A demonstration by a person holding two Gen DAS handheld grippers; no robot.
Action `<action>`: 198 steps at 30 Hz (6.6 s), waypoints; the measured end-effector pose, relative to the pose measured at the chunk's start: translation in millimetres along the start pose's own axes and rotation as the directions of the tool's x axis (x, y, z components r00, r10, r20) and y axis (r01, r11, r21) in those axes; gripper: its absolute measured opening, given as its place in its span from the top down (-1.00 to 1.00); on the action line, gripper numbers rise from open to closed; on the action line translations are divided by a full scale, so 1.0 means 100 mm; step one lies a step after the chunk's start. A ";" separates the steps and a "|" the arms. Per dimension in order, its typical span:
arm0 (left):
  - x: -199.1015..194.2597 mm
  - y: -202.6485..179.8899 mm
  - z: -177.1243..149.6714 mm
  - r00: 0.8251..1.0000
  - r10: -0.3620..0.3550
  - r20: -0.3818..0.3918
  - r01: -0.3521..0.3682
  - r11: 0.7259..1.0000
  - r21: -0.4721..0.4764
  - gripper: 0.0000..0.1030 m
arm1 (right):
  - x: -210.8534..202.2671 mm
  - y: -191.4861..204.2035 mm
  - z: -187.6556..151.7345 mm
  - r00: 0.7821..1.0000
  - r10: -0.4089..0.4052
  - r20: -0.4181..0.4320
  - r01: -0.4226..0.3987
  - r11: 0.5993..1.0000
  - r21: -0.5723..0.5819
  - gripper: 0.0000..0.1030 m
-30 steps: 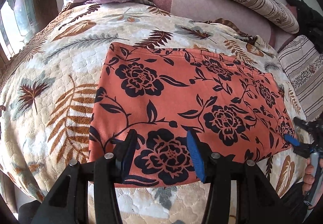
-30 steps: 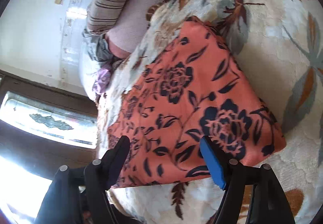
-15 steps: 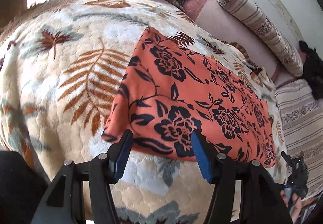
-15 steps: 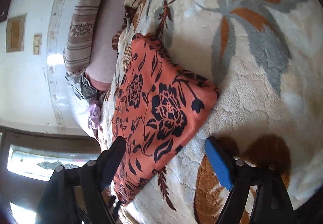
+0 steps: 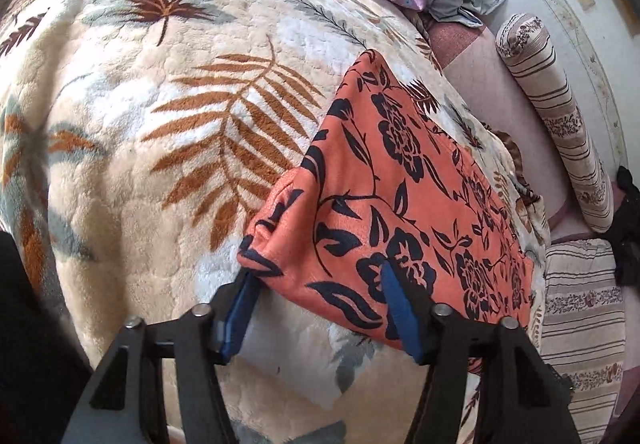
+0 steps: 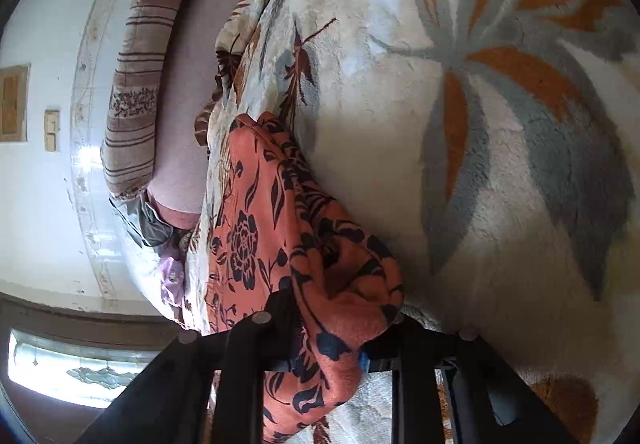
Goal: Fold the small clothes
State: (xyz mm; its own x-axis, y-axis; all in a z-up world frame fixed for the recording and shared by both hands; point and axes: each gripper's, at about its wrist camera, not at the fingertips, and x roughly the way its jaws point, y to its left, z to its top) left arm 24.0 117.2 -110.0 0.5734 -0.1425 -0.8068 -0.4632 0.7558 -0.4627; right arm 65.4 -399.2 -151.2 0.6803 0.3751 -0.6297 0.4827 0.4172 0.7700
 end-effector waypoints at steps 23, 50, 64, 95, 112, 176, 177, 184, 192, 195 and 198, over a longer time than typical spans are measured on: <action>-0.52 -0.26 0.19 0.974 0.148 0.174 -0.196 0.933 0.301 0.04 | -0.54 -0.11 -0.51 0.999 0.013 -0.045 -0.017 0.995 -0.101 0.29; -0.21 -0.77 -0.06 0.975 0.172 0.140 -0.219 0.857 0.467 -0.03 | -0.27 0.10 -0.50 0.998 -0.048 -0.036 0.041 0.985 -0.167 0.67; -0.15 -1.09 -0.17 0.984 0.137 0.114 -0.177 0.828 0.533 -0.03 | -0.40 0.25 -0.23 0.993 -0.119 0.016 0.119 0.948 -0.295 0.76; 0.61 -1.48 -0.37 0.978 0.207 0.040 -0.179 0.717 0.674 -0.18 | -0.25 0.13 -0.62 1.000 -0.017 -0.011 0.016 0.997 -0.080 0.02; 0.54 -1.47 -0.35 0.982 0.180 0.049 -0.166 0.722 0.672 -0.21 | -0.22 0.23 -0.60 0.999 -0.051 0.006 0.052 0.993 -0.103 -0.13; 0.52 -1.49 -0.37 0.972 0.221 0.074 -0.212 0.710 0.671 -0.31 | -0.32 0.26 -0.47 0.995 -0.102 0.008 0.102 0.981 -0.167 0.01; 0.52 -1.48 -0.37 0.974 0.217 0.073 -0.209 0.712 0.670 -0.31 | -0.32 0.24 -0.47 0.994 -0.108 0.006 0.108 0.982 -0.155 -0.44; 0.41 -1.46 -0.31 0.977 0.198 0.084 -0.203 0.723 0.660 -0.31 | -0.34 0.24 -0.42 0.996 -0.092 0.004 0.092 0.983 -0.157 -0.03; 0.44 -1.40 -0.30 0.973 0.219 0.078 -0.215 0.717 0.664 -0.31 | -0.30 0.23 -0.41 0.987 -0.164 0.004 0.162 0.970 -0.181 0.56; 0.27 -1.42 -0.30 0.981 0.164 0.104 -0.191 0.726 0.660 -0.31 | -0.33 0.27 -0.43 0.985 -0.170 0.014 0.169 0.969 -0.179 0.49; 0.39 -1.40 -0.34 0.980 0.177 0.088 -0.189 0.710 0.678 -0.31 | -0.30 0.27 -0.43 0.986 -0.167 0.013 0.167 0.971 -0.171 0.39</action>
State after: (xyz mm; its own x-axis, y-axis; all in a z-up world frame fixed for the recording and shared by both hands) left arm 87.7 -16.0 -89.4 0.5394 0.0503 -0.8405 0.0207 0.9971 0.0730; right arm 34.8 -363.9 -115.8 0.5973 0.2895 -0.7479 0.4877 0.6092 0.6253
